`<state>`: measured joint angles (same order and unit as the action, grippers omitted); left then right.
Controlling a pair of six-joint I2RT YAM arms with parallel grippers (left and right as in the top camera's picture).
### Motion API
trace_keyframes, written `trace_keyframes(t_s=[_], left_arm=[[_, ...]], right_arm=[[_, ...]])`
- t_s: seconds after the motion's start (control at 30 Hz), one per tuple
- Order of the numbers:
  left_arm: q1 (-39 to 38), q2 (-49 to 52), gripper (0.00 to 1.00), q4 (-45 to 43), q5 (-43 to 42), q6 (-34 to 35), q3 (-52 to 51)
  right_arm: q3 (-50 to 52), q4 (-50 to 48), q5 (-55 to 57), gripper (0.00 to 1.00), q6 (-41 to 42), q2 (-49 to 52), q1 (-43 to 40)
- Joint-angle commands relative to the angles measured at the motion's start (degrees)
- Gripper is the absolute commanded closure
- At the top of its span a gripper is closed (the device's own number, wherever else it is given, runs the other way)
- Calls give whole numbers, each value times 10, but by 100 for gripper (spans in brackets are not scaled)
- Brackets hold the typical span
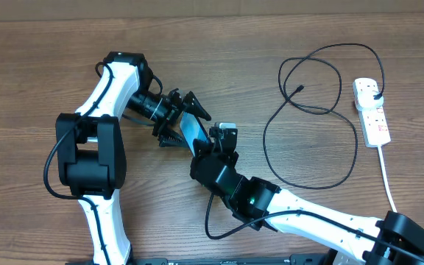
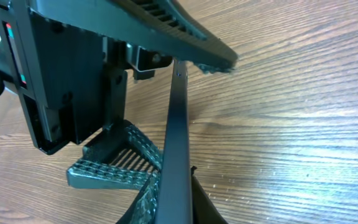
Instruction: Plug charger to phone and switch on socket
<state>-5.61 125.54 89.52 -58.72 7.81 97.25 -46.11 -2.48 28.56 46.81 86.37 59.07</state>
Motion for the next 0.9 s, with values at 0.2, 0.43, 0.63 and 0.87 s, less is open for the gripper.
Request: trace_keyframes(t_s=[0.2,0.43,0.63,0.87], left_arm=[[87,-25,0,74,5,-72,150],[129,-185,0,73,189,-37,153],[146,-389,0,66,323,6,101],[191,-650,0,-114,324,193,-238]], right_arm=[[-12,121,10,96,3,-167,-76],[-12,267,9,96,94,-308,-127],[-11,380,-4,96,187,-367,-133],[-11,379,-51,96,199,-342,-133]])
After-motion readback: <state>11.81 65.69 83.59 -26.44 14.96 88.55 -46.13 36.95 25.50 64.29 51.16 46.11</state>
